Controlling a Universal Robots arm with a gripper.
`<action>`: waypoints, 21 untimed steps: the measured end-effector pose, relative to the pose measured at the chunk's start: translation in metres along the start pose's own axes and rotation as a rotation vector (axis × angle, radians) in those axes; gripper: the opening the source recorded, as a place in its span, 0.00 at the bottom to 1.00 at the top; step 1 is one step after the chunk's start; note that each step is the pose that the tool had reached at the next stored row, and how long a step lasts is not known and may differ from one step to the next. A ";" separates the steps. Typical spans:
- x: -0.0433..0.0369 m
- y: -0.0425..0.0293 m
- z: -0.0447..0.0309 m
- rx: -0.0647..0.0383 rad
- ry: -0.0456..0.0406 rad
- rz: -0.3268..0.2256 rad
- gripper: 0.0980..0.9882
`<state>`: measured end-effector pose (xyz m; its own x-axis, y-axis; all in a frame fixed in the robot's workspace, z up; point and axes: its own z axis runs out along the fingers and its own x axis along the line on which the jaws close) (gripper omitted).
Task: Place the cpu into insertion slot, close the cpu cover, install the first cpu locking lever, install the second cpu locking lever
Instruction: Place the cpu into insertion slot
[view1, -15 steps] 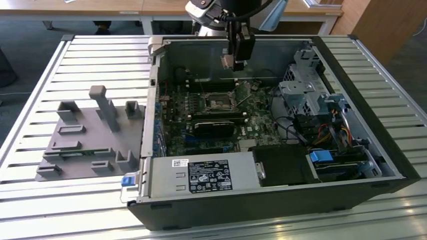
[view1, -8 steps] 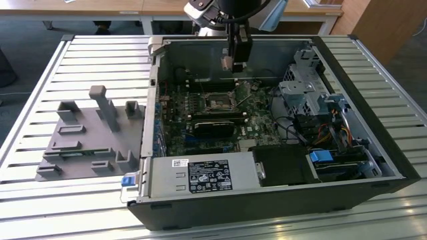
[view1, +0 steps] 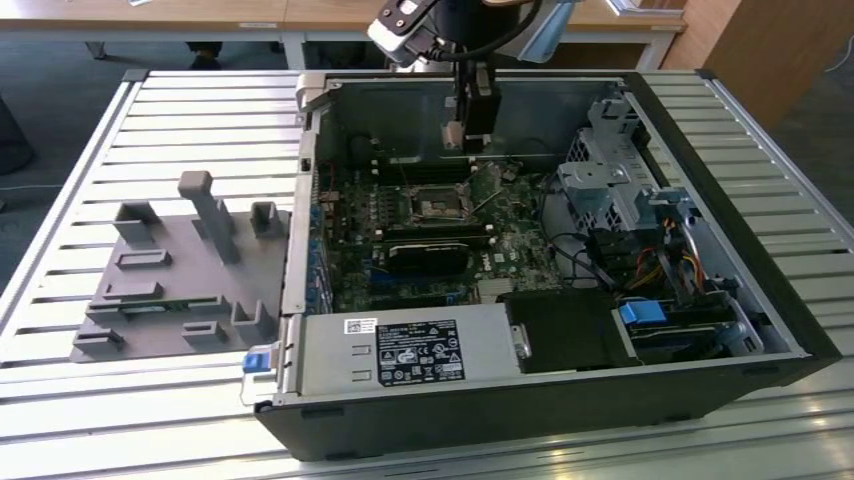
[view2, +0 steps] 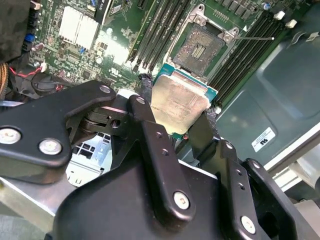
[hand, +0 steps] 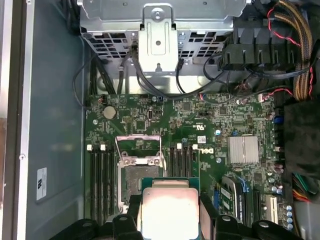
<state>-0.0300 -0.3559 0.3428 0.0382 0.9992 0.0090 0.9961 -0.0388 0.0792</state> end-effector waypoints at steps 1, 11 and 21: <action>0.0000 -0.0001 0.0011 0.000 0.0000 0.000 0.49; -0.0001 -0.0011 0.0131 -0.002 0.0011 -0.008 0.49; 0.0008 -0.0029 0.0281 -0.002 -0.0009 -0.015 0.49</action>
<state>-0.0306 -0.3549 0.3146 0.0237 0.9997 0.0069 0.9964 -0.0242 0.0814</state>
